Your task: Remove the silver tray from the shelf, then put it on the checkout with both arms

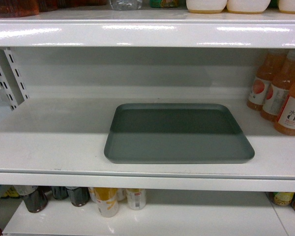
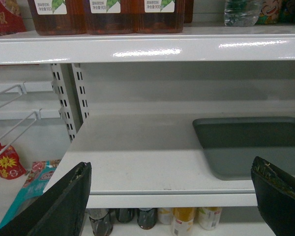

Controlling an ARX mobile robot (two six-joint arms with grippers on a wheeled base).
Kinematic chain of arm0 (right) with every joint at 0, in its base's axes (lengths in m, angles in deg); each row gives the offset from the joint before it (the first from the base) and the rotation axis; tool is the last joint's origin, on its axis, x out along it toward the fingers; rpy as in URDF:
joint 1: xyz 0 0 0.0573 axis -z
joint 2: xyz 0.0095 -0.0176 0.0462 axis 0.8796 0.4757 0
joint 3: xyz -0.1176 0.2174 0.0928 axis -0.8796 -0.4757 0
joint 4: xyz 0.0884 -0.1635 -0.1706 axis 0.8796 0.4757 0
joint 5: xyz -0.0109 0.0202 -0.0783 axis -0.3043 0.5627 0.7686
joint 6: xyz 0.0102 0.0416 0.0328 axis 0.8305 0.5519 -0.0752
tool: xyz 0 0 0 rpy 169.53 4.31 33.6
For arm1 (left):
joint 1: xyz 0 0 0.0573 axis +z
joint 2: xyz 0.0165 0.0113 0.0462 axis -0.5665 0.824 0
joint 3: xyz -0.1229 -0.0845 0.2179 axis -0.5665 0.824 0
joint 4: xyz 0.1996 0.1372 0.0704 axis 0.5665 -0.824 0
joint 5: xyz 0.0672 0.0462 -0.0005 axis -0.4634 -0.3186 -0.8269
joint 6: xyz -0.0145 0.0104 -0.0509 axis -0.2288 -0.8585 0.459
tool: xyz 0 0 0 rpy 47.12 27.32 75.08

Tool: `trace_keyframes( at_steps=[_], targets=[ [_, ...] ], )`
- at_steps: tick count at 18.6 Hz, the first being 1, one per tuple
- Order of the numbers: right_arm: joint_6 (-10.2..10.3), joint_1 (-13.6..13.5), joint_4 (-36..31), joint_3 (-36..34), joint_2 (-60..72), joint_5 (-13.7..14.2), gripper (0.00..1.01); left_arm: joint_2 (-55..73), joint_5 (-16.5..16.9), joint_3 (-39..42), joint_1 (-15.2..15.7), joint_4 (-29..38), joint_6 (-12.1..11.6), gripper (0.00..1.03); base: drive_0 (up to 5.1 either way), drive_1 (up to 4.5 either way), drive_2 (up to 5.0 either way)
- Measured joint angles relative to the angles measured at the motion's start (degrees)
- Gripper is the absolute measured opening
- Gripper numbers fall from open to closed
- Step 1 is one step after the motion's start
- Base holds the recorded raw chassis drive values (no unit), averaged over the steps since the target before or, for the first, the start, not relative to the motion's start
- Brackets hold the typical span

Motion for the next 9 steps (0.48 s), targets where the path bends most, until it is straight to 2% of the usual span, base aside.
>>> trace_keyframes(
  at_steps=[3,4,5,6,7,8,9],
  targets=[
    [0.0,0.0,0.0,0.0,0.0,0.0,0.98,0.0,0.0,0.0,0.0,0.0,0.0,0.98,0.0,0.0,0.0],
    [-0.11,0.66,2.51,0.55,0.61,-1.97,0.98,1.01,-2.71,-0.96,-0.87,-3.69,0.87,0.98,0.0,0.0,0.0],
    [-0.02,3.32,8.44,3.17,6.16,-9.49,0.98,7.76,-10.32,-4.28,-4.61,-9.55,4.5,0.98,0.0,0.0,0.0],
    [0.79,3.34,5.92,5.49,16.83,-14.45,0.98,21.42,-15.08,-7.8,-7.1,-5.33,7.74,0.98,0.0,0.0,0.0],
    [0.96,1.97,2.27,6.62,23.78,-16.31,0.98,28.0,-15.34,-8.83,-7.19,-1.9,8.81,0.98,0.0,0.0,0.0],
    [1.4,0.7,-0.76,7.41,28.83,-16.37,0.98,34.03,-15.34,-9.35,-7.3,1.03,9.62,0.98,0.0,0.0,0.0],
    [1.9,-0.17,-4.74,8.33,35.43,-16.33,0.98,41.59,-13.84,-9.79,-7.45,4.98,10.6,0.98,0.0,0.0,0.0]
  ],
)
